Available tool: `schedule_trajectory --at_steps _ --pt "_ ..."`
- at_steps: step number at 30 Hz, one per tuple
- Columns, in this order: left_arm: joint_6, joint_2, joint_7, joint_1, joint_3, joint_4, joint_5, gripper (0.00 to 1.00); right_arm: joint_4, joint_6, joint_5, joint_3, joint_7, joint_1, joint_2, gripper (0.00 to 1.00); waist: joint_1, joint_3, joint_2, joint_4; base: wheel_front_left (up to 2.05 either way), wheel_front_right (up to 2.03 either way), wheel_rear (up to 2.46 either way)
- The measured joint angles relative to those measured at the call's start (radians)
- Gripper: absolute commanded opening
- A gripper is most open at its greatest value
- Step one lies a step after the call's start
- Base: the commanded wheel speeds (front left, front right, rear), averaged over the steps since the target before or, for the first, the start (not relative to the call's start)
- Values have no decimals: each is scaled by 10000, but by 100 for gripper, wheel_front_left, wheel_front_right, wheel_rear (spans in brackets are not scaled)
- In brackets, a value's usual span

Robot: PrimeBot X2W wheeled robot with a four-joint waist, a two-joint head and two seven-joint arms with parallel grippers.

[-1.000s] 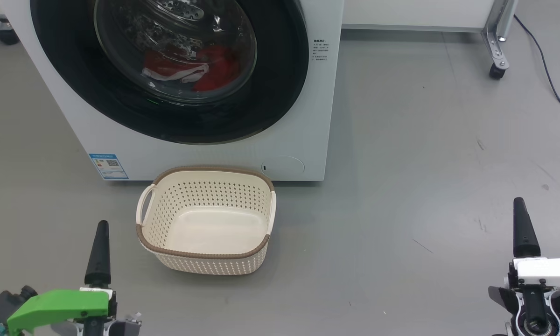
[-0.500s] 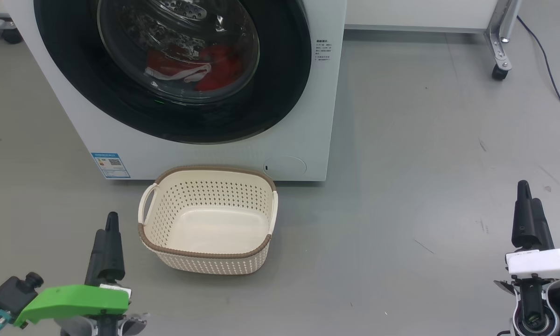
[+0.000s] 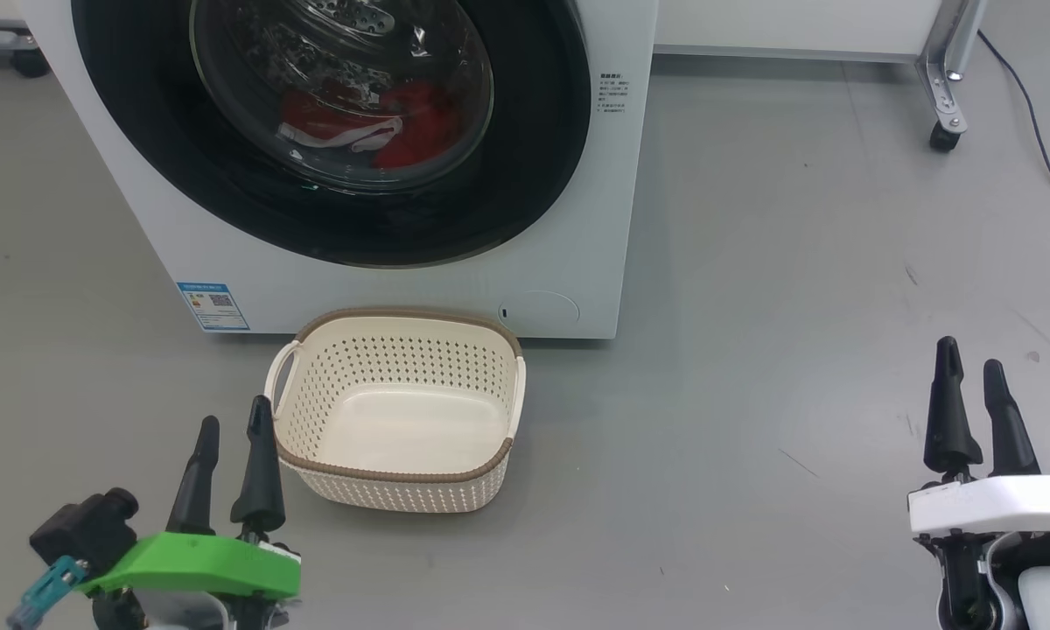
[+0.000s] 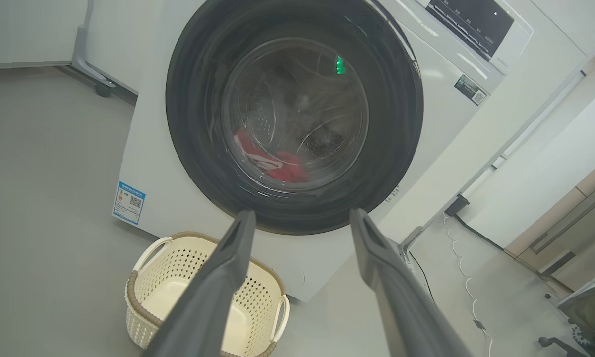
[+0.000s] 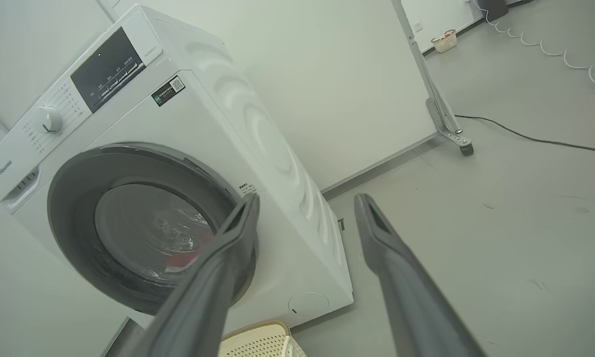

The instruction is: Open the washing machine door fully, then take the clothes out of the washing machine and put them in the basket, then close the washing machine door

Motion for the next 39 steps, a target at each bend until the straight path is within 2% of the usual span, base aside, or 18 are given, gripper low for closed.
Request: schedule_trajectory --at_steps 6,14,21,28,39 --pt "272 25 -198 2 -368 6 1271 100 17 -102 -1106 280 -209 71 -127 100 0 4 1 17 0 0 0" --pt "727 77 -451 10 -922 238 2805 100 303 -531 -2581 581 -458 271 -232 100 0 12 0 35 0 0 0" --pt "1097 94 -702 16 -1377 531 4103 100 502 -759 -3747 880 -646 282 -297 100 0 6 0 39 0 0 0" --pt "1457 123 -953 19 -1743 744 4901 100 729 -1057 -4650 1062 -809 291 -286 100 0 -11 0 22 0 0 0" --pt "1586 130 -961 36 -1962 1289 4823 100 1150 -1170 -4665 1106 -807 291 -213 100 0 -63 0 -41 0 0 0"
